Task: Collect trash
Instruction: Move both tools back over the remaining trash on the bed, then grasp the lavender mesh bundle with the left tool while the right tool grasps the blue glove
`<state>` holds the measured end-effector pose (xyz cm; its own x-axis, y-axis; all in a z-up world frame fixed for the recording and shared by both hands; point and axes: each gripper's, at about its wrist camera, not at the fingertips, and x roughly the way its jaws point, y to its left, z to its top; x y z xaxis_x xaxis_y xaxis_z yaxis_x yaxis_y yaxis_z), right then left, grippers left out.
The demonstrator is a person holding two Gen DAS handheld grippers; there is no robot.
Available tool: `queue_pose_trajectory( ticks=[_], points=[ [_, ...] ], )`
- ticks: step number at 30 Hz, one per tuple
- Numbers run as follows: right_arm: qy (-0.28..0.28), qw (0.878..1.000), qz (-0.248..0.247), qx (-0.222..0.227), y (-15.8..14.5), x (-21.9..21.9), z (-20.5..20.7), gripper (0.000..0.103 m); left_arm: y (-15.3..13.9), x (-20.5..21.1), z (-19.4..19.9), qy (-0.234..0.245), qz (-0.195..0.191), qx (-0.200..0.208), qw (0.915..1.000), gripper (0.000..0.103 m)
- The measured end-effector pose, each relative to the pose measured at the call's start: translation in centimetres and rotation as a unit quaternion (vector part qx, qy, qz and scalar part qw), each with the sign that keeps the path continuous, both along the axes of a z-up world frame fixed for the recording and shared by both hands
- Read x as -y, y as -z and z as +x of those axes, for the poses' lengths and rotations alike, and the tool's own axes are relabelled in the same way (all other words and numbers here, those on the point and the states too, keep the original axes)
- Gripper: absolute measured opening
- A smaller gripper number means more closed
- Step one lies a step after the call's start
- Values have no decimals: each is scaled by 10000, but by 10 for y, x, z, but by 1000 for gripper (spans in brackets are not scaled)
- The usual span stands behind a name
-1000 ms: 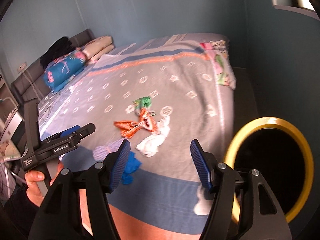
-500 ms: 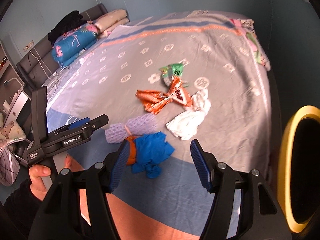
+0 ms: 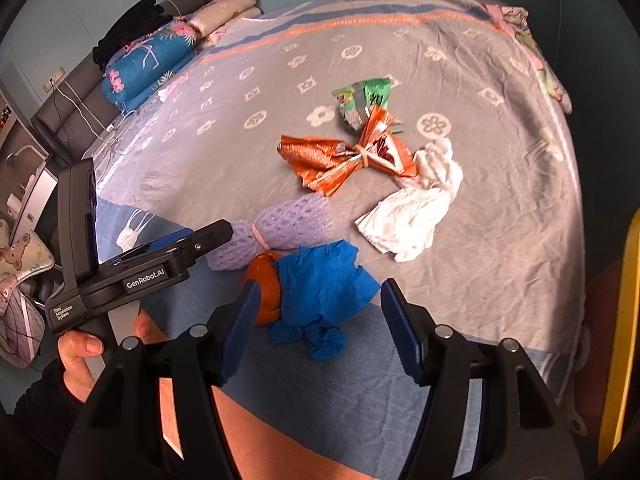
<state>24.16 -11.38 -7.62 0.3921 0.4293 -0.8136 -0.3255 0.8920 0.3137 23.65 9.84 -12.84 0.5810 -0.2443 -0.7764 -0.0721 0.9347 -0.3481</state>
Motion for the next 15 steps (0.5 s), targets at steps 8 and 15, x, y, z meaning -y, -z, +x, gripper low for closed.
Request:
queue_pose_trajectory(
  ticks=[8, 15],
  points=[
    [-92, 9998, 36, -193, 17, -8, 5, 60, 11, 5, 6, 175, -335, -162, 9992, 73],
    [-214, 9993, 18, -318, 31, -17, 8, 56, 20, 7, 10, 268, -549, -278, 9977, 56]
  ],
)
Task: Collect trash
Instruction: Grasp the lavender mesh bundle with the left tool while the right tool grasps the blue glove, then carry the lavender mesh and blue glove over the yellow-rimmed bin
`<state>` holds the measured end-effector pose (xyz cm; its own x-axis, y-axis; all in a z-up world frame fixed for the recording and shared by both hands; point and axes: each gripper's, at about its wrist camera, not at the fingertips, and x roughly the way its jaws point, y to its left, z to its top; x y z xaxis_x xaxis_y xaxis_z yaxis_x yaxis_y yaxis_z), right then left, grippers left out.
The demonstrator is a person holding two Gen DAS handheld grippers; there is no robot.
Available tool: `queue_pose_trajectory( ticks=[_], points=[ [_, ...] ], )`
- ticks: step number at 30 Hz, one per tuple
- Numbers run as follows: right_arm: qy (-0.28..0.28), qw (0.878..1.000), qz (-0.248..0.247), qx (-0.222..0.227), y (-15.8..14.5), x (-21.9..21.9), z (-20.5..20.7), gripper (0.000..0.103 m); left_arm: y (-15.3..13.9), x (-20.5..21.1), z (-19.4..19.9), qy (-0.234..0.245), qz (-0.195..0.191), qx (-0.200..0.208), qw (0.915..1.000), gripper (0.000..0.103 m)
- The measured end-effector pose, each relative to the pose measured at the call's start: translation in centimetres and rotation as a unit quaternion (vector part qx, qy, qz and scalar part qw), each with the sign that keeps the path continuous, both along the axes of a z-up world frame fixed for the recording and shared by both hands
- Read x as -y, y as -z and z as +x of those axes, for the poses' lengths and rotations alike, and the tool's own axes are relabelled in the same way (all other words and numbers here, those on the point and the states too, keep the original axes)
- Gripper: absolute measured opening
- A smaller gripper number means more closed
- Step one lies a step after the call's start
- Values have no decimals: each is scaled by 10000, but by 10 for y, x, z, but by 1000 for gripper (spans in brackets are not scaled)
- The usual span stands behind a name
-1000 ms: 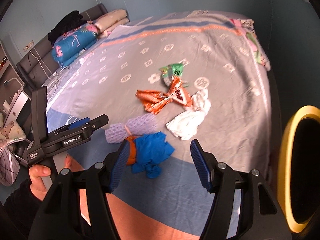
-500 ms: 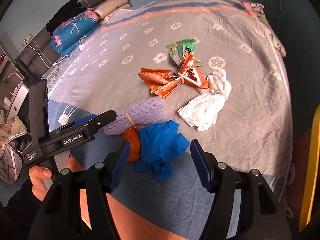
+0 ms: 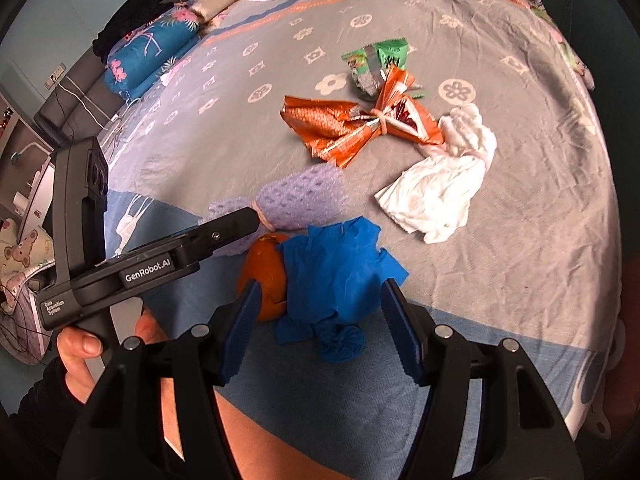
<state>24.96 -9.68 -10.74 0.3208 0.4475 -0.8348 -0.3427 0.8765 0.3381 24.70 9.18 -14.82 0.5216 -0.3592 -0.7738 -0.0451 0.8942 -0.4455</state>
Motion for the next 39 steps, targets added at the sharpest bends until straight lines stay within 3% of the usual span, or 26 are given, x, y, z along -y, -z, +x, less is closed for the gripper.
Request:
queue_pose_trajectory(
  ticks=[6, 9, 22, 39],
  points=[
    [-100, 9999, -43, -21, 8, -8, 2, 43, 4, 2, 4, 80, -140, -67, 9998, 31],
    [-157, 9999, -55, -24, 10, -10, 3, 36, 4, 4, 5, 111, -138, -56, 9998, 25],
    [-51, 9997, 158, -186, 16, -3, 8, 13, 3, 2, 5, 128, -330, -22, 9994, 22],
    [142, 9986, 515, 12, -11, 22, 4, 8, -21, -11, -7, 107, -837, 366, 9958, 21]
  ],
)
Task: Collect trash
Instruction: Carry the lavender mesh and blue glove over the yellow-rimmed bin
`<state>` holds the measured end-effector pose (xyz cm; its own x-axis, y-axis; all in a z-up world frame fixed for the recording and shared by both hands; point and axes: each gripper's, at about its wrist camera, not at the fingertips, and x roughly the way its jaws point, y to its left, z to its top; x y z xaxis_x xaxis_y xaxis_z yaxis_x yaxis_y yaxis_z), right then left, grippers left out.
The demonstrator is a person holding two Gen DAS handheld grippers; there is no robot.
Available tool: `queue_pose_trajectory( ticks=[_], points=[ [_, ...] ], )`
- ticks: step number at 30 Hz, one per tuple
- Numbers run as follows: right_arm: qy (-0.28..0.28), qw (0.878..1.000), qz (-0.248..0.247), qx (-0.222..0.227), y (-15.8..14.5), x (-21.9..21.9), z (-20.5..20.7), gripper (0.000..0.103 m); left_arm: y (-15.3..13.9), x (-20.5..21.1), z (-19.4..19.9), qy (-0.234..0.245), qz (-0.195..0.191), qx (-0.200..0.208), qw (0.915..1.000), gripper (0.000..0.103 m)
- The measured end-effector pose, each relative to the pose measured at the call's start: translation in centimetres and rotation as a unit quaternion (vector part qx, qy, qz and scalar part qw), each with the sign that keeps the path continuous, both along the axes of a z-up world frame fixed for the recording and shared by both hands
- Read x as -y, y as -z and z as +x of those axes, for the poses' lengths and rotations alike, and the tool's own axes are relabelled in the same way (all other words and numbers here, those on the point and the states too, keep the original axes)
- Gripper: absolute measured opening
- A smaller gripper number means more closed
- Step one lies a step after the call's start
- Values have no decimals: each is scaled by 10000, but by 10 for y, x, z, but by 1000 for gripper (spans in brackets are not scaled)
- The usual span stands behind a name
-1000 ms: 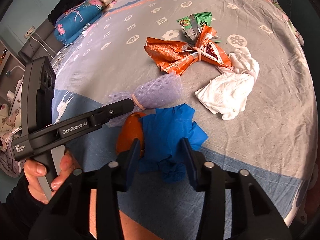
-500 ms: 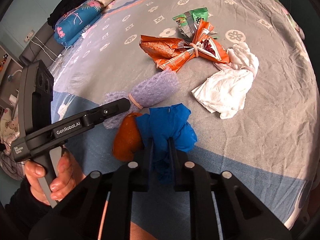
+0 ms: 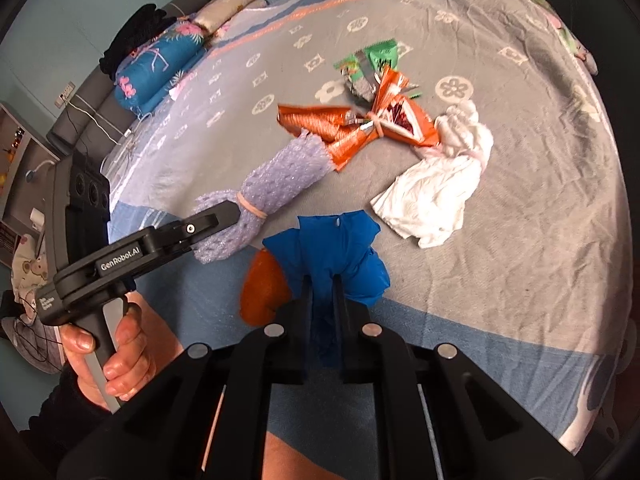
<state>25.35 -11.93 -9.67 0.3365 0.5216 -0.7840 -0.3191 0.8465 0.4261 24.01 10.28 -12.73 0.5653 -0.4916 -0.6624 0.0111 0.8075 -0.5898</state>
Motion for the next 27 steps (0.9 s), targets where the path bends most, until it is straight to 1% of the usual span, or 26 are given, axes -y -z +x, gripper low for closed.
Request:
queue_pose_trajectory(
  ticks=[6, 14, 20, 27],
  points=[
    [23, 9998, -43, 177, -20, 5, -9, 8, -10, -4, -8, -49, 12, 135, 9999, 21],
    [104, 9991, -55, 418, -48, 17, -23, 8, -32, -4, -21, -186, 304, 394, 9986, 22],
    [228, 9977, -58, 638, -73, 37, -37, 8, -50, 1, -25, -188, 398, 533, 9976, 22],
    [448, 9942, -32, 975, -104, 70, -53, 8, -83, 17, -32, -99, 631, 818, 9946, 22]
  ],
)
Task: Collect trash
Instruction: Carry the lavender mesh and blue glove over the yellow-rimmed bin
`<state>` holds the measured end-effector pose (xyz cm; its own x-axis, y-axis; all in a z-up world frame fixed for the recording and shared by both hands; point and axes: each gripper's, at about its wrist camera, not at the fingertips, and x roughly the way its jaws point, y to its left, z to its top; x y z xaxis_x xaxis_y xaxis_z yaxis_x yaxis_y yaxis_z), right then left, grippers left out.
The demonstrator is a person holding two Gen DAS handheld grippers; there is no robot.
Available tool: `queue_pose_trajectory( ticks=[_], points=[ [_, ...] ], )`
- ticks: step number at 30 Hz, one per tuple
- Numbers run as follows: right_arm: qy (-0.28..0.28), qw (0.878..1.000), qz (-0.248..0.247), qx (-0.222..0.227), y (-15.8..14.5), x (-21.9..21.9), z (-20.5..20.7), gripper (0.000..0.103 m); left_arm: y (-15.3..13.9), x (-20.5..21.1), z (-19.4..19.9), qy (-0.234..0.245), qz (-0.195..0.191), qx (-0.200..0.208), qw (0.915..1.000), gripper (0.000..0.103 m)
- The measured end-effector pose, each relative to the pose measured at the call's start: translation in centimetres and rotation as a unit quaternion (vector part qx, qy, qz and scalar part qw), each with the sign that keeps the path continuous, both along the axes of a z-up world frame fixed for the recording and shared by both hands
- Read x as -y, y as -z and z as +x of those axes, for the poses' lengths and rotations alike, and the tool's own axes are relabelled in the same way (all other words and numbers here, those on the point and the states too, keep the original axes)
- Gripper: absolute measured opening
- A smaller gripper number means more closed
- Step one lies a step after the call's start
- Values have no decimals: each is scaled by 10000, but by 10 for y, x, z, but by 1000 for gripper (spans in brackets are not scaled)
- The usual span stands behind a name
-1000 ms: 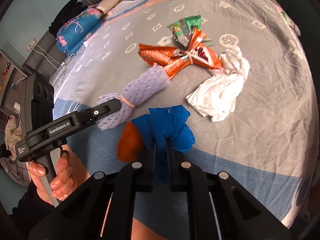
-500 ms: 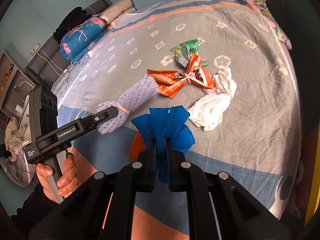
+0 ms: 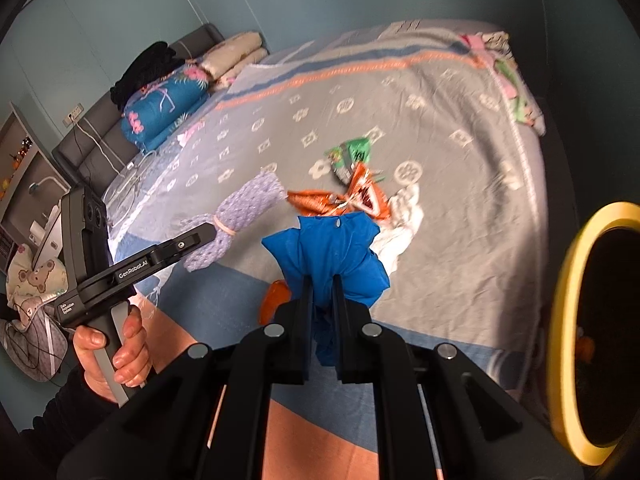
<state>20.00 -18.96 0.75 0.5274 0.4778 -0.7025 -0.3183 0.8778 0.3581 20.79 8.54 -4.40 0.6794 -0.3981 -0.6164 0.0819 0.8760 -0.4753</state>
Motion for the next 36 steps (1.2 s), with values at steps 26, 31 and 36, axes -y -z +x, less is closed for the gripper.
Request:
queue_pose_trajectory(
  ticks=[26, 31, 36],
  points=[
    [1040, 9907, 241, 843, -73, 145, -48, 8, -86, 115, -15, 723, 184, 697, 9948, 22],
    [1252, 9881, 231, 860, -72, 171, -52, 8, -86, 145, -9, 943, 104, 695, 9931, 22],
    [1522, 9846, 218, 830, -68, 199, -54, 8, -83, 180, -2, 1206, 60, 671, 9904, 22]
  ],
)
